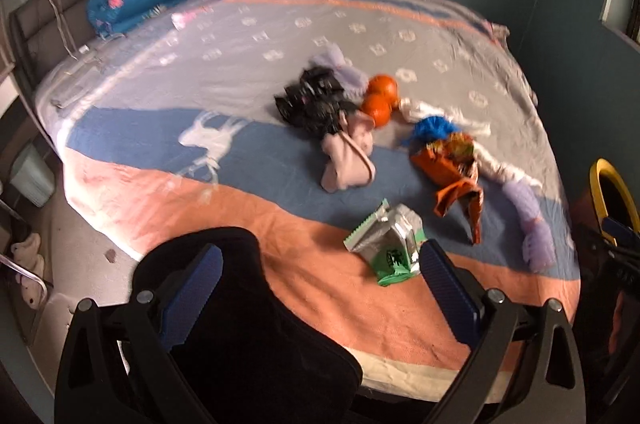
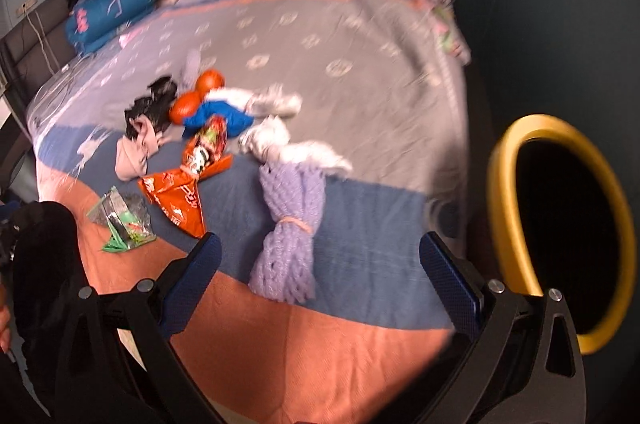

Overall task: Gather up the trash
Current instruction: 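Grasp the green-silver wrapper with the left tool while the right tool grasps the lavender foam net, then carry the wrapper and foam net with both tools over the yellow-rimmed bin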

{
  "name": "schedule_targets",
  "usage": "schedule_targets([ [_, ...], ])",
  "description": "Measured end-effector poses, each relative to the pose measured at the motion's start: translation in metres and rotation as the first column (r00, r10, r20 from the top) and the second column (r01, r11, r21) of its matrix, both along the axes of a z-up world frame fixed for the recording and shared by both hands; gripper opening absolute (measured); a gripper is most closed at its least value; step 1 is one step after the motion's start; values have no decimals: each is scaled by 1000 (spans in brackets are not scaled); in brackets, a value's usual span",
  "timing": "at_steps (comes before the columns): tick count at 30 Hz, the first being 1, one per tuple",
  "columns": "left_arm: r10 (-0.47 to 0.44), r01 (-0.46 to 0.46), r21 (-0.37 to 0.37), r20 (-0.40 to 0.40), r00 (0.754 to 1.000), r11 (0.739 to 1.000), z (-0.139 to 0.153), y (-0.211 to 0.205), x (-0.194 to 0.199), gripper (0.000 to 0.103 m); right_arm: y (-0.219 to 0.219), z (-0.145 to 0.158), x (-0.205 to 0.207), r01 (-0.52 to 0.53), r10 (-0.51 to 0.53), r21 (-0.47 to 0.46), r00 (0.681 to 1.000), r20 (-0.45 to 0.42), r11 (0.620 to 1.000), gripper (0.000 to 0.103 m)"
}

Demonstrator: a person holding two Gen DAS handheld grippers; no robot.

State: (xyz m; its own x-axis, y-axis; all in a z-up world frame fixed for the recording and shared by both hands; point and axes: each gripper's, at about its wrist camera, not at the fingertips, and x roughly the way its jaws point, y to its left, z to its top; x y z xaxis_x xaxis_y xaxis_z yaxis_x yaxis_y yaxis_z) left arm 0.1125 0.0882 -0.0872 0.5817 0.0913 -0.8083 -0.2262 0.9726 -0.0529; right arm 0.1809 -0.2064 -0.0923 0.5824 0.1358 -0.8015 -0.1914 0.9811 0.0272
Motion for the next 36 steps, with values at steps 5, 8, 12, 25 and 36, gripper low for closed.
schedule_targets([
  [5,-30,29,-16,-80,996,999,-22,-1,29,95,0,-17,33,4,-1,26,994,-110,1000,95],
  [8,-48,47,-12,-119,992,999,-33,-7,42,95,0,-24,48,6,-1,32,987,-160,999,95],
  [12,-78,80,10,-138,987,997,-42,-18,52,95,6,-26,62,4,-2,15,986,-169,1000,95],
  [25,-104,99,-35,-169,980,994,-71,-22,74,77,20,-49,72,-38,36,-4,978,-206,999,70],
  [36,-103,72,-192,-159,982,979,-90,-5,89,44,22,-60,76,-60,70,46,964,-256,997,32],
])
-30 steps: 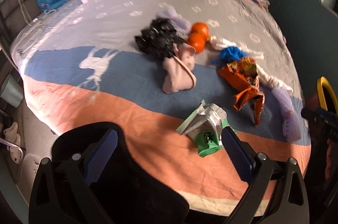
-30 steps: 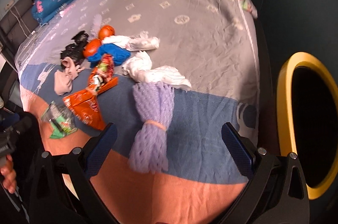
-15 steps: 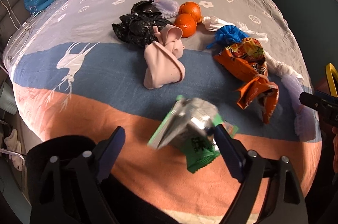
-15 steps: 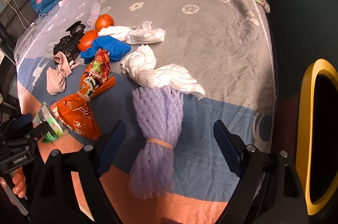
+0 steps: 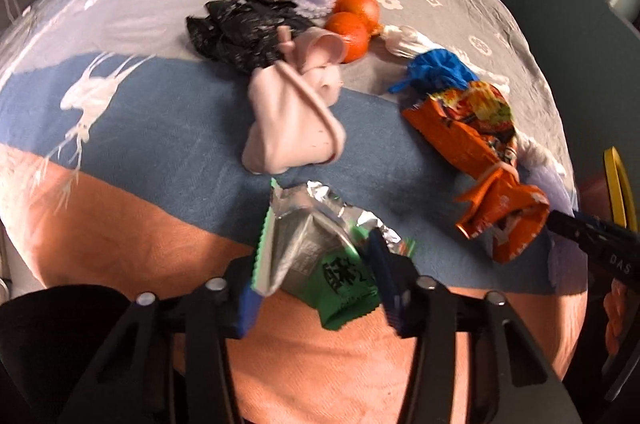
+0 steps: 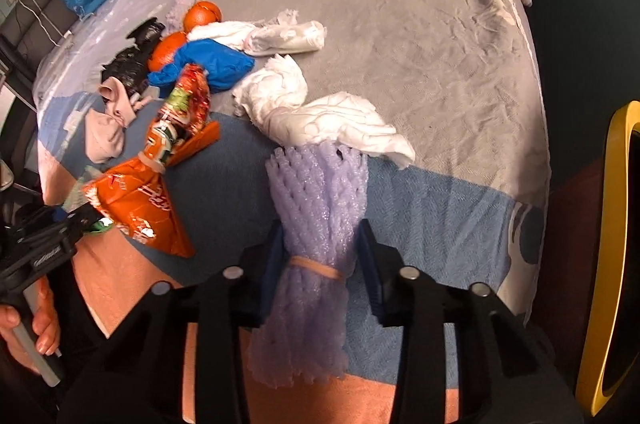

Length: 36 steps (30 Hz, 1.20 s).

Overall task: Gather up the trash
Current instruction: 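Carry the wrapper and foam net with both tools over the yellow-rimmed bin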

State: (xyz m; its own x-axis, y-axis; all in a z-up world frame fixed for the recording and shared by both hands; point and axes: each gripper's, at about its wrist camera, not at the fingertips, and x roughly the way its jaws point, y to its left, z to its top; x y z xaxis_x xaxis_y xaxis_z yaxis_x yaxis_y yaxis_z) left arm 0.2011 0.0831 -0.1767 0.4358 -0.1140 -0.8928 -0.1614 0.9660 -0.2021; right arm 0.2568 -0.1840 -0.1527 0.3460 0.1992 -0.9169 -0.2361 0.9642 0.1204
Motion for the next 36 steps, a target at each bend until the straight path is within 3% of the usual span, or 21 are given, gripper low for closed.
schedule_targets([
  [7,42,-40,-64,28,999,997,3,11,-6,37,-11,9,-4,10,-11,88,1000,8,996,28],
  [11,48,-39,-162,55,997,986,10,18,-19,37,-18,19,-12,-1,-3,160,1000,26,987,27],
  [13,42,-27,-177,85,995,984,16,18,-26,37,-23,25,-16,-1,-6,197,999,36,980,27],
  [23,-8,40,-116,266,964,992,64,-2,-60,37,-39,67,-51,-50,8,301,990,138,952,27],
  [30,-66,101,-78,366,928,992,108,-21,-82,37,-53,106,-86,-59,-11,334,979,204,941,27],
  [36,-134,169,-39,448,884,985,148,-48,-94,37,-68,153,-120,-76,-32,315,945,325,946,27],
])
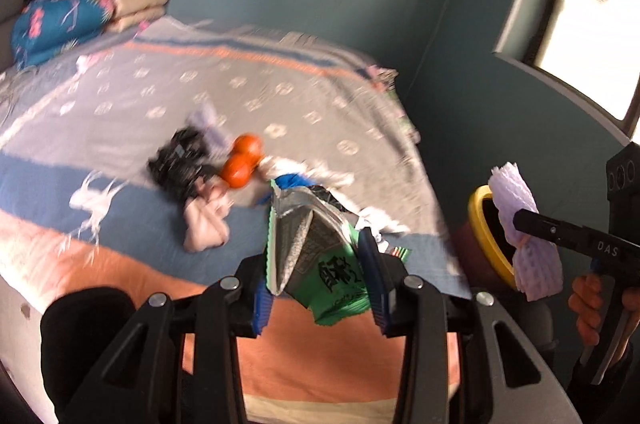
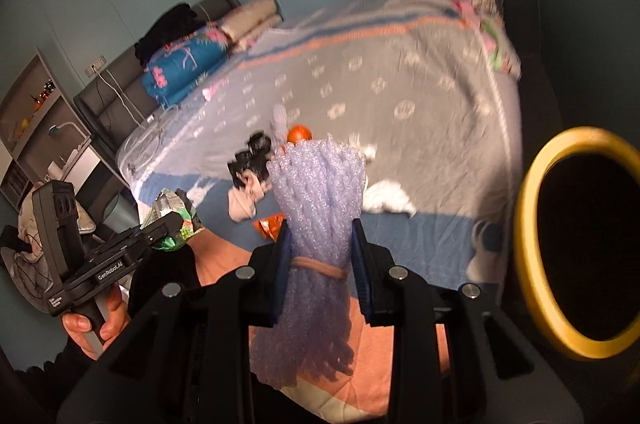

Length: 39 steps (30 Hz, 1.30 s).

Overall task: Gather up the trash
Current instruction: 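Carry the wrapper and foam net with both tools over the yellow-rimmed bin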

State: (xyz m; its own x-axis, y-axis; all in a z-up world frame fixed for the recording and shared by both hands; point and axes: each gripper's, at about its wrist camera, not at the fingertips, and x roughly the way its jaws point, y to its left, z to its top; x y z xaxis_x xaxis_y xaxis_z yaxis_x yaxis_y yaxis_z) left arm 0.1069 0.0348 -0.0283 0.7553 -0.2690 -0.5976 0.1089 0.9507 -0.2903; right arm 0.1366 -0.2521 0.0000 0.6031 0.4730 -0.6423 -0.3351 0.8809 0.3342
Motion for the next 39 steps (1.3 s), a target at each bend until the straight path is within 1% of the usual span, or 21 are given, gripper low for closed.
schedule_targets([
  [5,-45,45,5,65,997,999,31,-22,-4,37,-16,37,-24,37,-36,-9,994,99,999,27],
  [10,-79,78,8,125,989,997,58,-44,-5,37,-37,69,-45,87,-86,0,978,188,996,27],
  [15,-126,125,15,168,978,992,78,-68,-2,37,-63,93,-60,156,-155,16,954,255,988,27],
  [19,-170,170,18,188,967,985,88,-90,5,37,-84,104,-66,206,-205,27,937,284,978,28],
  [23,-216,217,17,198,956,976,93,-115,13,37,-104,111,-68,268,-264,28,916,303,963,28],
  [28,-263,266,7,188,946,964,93,-145,33,37,-131,114,-63,341,-338,49,886,317,939,28],
  [33,-307,312,0,180,935,950,89,-175,53,37,-159,111,-55,404,-403,65,862,308,912,28],
  [39,-353,359,-16,157,923,933,79,-209,74,37,-184,104,-43,476,-469,55,830,302,878,28],
])
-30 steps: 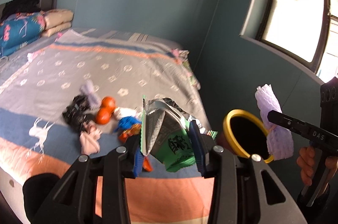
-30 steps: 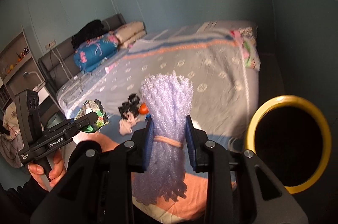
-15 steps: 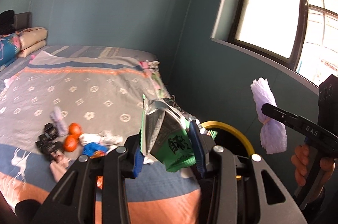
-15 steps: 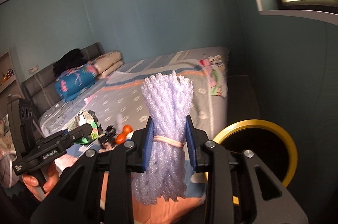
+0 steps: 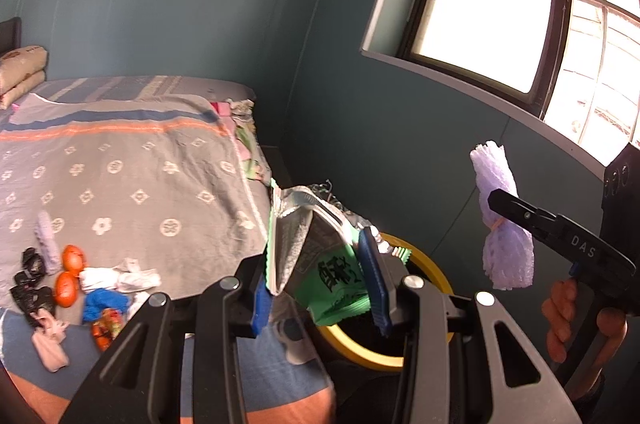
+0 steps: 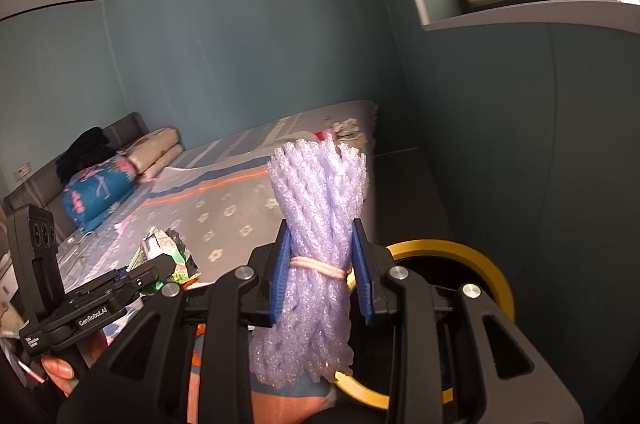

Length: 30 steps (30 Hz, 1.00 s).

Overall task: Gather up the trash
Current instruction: 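Carry the wrapper and foam net with both tools over the yellow-rimmed bin, then open both tools to drop the wrapper and foam net into the bin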

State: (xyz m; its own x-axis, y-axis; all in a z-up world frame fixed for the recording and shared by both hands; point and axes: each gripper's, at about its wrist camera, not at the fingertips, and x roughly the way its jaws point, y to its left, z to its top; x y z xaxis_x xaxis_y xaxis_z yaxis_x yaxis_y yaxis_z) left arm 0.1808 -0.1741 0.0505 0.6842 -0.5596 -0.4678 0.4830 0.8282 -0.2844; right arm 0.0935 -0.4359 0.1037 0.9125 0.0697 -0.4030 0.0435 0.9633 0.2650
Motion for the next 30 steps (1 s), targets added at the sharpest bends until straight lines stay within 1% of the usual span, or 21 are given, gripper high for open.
schedule_targets([
  [3,-26,26,6,-17,1000,1000,-7,-19,9,37,-12,-7,10,43,-43,10,999,-16,999,28],
  [9,-80,81,19,-81,994,996,-33,-56,28,37,-45,-35,37,103,-98,58,992,-84,993,28],
  [13,-99,105,32,-131,986,994,-52,-77,41,37,-57,-52,54,133,-126,55,985,-122,990,28],
  [16,-116,125,40,-170,978,991,-66,-92,51,37,-67,-68,65,149,-137,71,979,-154,986,28],
  [19,-130,143,58,-188,973,988,-79,-107,58,37,-74,-81,78,171,-155,73,971,-183,983,28],
  [21,-137,153,59,-216,967,987,-89,-116,63,37,-80,-91,86,183,-163,83,965,-205,980,29],
  [23,-145,163,60,-239,960,985,-97,-123,68,37,-80,-95,97,188,-167,82,962,-216,979,30],
  [24,-145,166,66,-247,958,984,-102,-126,71,38,-81,-97,99,193,-171,81,960,-221,978,31],
  [26,-141,165,67,-269,953,984,-109,-130,75,43,-84,-103,104,204,-182,74,955,-234,976,33],
  [27,-143,167,62,-279,950,984,-112,-132,75,44,-84,-105,103,209,-186,75,954,-235,975,35],
  [28,-147,170,55,-291,945,984,-115,-132,76,47,-85,-108,104,216,-193,76,952,-240,973,39],
  [30,-148,169,44,-307,940,985,-120,-131,77,54,-88,-113,107,234,-208,82,947,-247,969,43],
])
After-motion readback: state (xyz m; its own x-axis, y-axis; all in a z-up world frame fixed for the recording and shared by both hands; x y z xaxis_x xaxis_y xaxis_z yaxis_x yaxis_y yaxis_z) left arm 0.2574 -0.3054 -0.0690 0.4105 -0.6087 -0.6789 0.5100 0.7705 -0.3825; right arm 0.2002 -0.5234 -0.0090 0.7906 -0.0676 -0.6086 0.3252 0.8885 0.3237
